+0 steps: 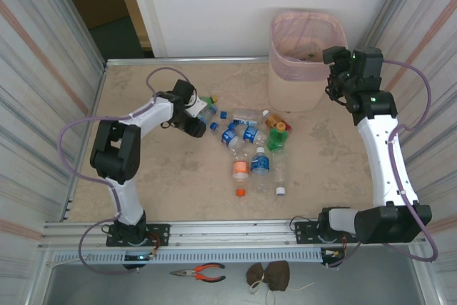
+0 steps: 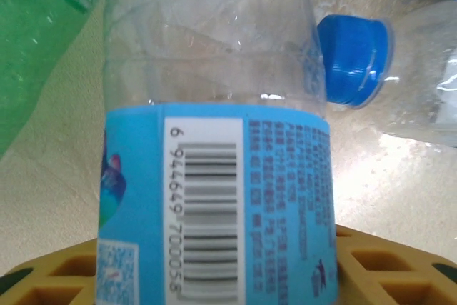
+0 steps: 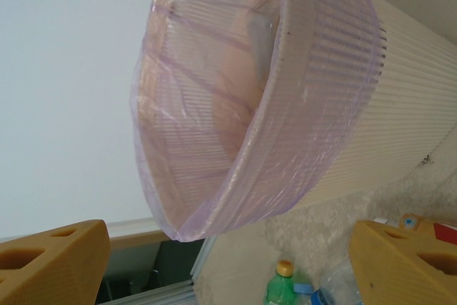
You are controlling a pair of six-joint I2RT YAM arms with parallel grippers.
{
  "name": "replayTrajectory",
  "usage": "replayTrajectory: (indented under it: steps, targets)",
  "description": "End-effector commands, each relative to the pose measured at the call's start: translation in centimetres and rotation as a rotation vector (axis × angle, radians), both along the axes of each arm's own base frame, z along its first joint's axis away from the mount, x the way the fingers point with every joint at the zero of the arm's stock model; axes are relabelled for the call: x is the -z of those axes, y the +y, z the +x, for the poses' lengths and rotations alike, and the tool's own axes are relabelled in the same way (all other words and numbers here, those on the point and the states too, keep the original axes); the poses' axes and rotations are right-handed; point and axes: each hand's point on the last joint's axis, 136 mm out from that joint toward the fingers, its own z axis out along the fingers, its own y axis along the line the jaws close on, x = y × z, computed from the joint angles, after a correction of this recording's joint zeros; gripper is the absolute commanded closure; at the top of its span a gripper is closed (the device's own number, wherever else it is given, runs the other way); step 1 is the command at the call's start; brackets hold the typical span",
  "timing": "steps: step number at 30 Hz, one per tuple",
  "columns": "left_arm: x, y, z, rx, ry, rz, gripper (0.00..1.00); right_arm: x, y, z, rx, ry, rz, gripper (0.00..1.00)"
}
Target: Put the plastic bottles in the bin
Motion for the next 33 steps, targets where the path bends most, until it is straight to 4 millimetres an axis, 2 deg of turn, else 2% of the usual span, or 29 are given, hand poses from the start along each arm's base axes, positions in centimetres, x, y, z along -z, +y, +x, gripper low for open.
replayTrajectory:
  steps: [1,7,10,14,21,26,29,33]
  targets:
    - [-2.9,0.0,-0.8,0.02,-0.048,-0.013,0.47,-1.2,-0.3,-1.1,-0.001,-0.03,-0.009,0.15]
    - [-6.6,-0.9,-1.7,0.031,-0.113,-0.111,0.49,-1.8,-0.3,-1.4,-0.004,-0.046,-0.01,0.15]
    - [-9.0,-1.7,-2.3,0.044,-0.161,-0.19,0.5,-2.4,0.1,-1.3,-0.031,-0.075,-0.021,0.15]
    - [-13.1,-3.0,-3.1,0.069,-0.243,-0.327,0.5,-4.0,1.5,-1.1,-0.133,-0.165,-0.065,0.16]
    - [-20.2,-5.6,-5.5,0.179,-0.357,-0.586,0.51,-6.3,6.1,-1.4,-0.347,-0.28,-0.11,0.16]
    - [-24.8,-7.2,-7.6,0.286,-0.421,-0.747,0.51,-7.1,10.4,-2.0,-0.501,-0.316,-0.129,0.16]
    - [-26.7,-8.0,-8.6,0.347,-0.445,-0.812,0.5,-7.3,13.0,-2.3,-0.581,-0.324,-0.13,0.17]
    - [-28.0,-8.9,-9.5,0.403,-0.453,-0.844,0.5,-7.4,16.1,-2.6,-0.653,-0.33,-0.135,0.19]
